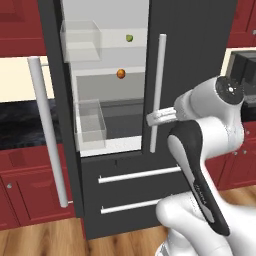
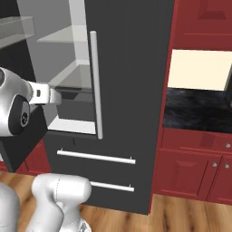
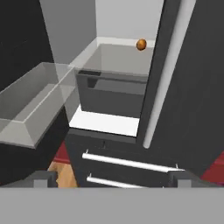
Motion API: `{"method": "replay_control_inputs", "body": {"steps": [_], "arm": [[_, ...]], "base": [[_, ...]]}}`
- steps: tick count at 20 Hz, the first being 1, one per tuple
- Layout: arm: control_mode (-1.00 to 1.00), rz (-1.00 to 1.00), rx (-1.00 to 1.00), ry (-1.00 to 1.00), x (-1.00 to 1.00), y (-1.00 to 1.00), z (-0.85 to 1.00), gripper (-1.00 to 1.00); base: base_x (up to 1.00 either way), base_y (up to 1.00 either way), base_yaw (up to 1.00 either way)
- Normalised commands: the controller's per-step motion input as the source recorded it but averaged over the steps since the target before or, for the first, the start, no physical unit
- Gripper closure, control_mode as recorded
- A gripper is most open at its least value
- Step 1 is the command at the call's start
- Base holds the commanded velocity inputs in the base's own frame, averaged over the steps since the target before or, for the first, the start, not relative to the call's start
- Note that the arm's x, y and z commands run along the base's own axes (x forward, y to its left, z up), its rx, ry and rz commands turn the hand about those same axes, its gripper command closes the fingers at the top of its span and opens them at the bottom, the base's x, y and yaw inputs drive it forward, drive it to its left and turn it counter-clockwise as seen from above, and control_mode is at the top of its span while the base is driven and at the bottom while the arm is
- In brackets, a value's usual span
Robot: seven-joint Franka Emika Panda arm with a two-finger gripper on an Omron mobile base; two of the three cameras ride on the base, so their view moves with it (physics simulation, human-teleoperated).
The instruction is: Take the lemon wedge from the fridge and place it on the plate with fish on the dining counter.
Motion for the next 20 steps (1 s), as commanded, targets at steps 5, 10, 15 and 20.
{"method": "replay_control_inputs", "body": {"steps": [5, 10, 15, 20], "arm": [[-1.0, -0.19, 0.09, -0.05, 0.07, -1.0, -0.07, -1.0], [-1.0, -0.19, 0.16, 0.03, 0.84, -0.4, 0.0, -1.0], [-1.0, 0.0, 0.0, 0.01, 0.93, 0.0, -0.04, -1.0], [-1.0, 0.01, 0.0, 0.0, 0.74, -0.02, -0.17, -1.0]], "base": [[0.0, 0.0, 0.0], [0.0, 0.0, 0.0], [0.0, 0.0, 0.0], [0.0, 0.0, 0.0]]}}
